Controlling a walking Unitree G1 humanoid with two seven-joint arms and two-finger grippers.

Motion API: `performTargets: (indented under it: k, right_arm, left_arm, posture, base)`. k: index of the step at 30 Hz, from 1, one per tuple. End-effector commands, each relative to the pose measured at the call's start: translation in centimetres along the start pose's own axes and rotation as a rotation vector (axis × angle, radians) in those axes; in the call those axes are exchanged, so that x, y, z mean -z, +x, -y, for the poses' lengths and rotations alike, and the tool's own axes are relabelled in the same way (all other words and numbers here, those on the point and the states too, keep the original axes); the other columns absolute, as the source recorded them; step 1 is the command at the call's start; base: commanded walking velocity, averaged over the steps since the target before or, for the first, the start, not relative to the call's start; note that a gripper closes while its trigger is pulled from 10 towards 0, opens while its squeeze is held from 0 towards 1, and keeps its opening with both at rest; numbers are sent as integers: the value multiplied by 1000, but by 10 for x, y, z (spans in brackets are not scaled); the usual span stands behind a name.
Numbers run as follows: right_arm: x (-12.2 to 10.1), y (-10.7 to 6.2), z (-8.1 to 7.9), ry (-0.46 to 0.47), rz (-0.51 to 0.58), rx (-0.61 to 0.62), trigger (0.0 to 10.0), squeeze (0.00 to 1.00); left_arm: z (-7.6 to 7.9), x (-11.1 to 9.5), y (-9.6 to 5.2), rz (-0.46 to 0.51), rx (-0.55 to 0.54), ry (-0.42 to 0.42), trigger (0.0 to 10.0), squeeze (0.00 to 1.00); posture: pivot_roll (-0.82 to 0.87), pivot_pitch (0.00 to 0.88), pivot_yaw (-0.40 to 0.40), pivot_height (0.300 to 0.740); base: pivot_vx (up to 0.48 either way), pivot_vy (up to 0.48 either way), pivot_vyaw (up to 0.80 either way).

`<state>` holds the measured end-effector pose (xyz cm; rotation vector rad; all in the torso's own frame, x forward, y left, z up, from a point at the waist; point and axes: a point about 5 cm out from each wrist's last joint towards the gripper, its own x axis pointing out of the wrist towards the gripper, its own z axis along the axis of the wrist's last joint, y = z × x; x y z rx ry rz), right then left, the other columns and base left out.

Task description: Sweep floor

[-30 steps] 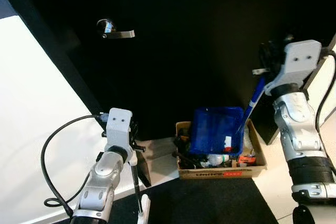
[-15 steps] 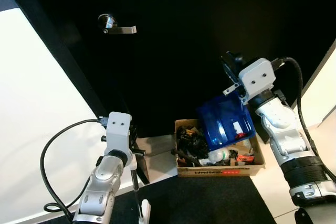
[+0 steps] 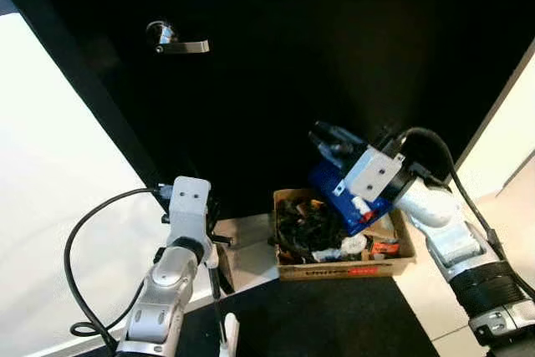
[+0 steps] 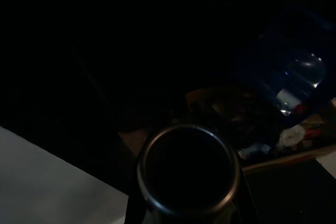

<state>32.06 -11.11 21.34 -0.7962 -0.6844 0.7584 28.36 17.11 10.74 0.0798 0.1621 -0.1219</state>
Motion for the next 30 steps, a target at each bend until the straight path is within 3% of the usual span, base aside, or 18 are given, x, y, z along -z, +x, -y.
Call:
performTargets:
  k: [1, 6, 22, 27, 29, 30]
  right_arm:
    - [-38, 10, 11, -207, 226, -42, 10000, 0]
    - [-49, 13, 25, -331, 270, -74, 10000, 0]
    - [-70, 18, 61, -520, 335, -66, 10000, 0]
    - [-74, 17, 73, -540, 332, -29, 10000, 0]
    - [-75, 17, 78, -502, 325, 8, 10000, 0]
    - [-76, 16, 88, -403, 308, 88, 10000, 0]
  left_arm:
    - [-1, 0, -1, -2, -10, 6, 10000, 0]
    - [-1, -1, -1, -1, -9, 6, 10000, 0]
    - [2, -2, 1, 4, -3, 1, 10000, 0]
    - [2, -2, 2, 7, -3, 0, 10000, 0]
    - [2, -2, 2, 7, -3, 0, 10000, 0]
    - [3, -2, 2, 7, -2, 0, 10000, 0]
  posture:
    - [-37, 147, 88, 740]
    - [-37, 147, 88, 740]
    - [-42, 133, 83, 740]
    - [-43, 128, 82, 740]
    - [-43, 128, 82, 740]
    - [-42, 124, 79, 740]
  base:
    - [0, 0, 0]
    - [0, 0, 0]
    - [0, 0, 0]
    - [0, 0, 0]
    - [0, 0, 0]
    - [0, 0, 0]
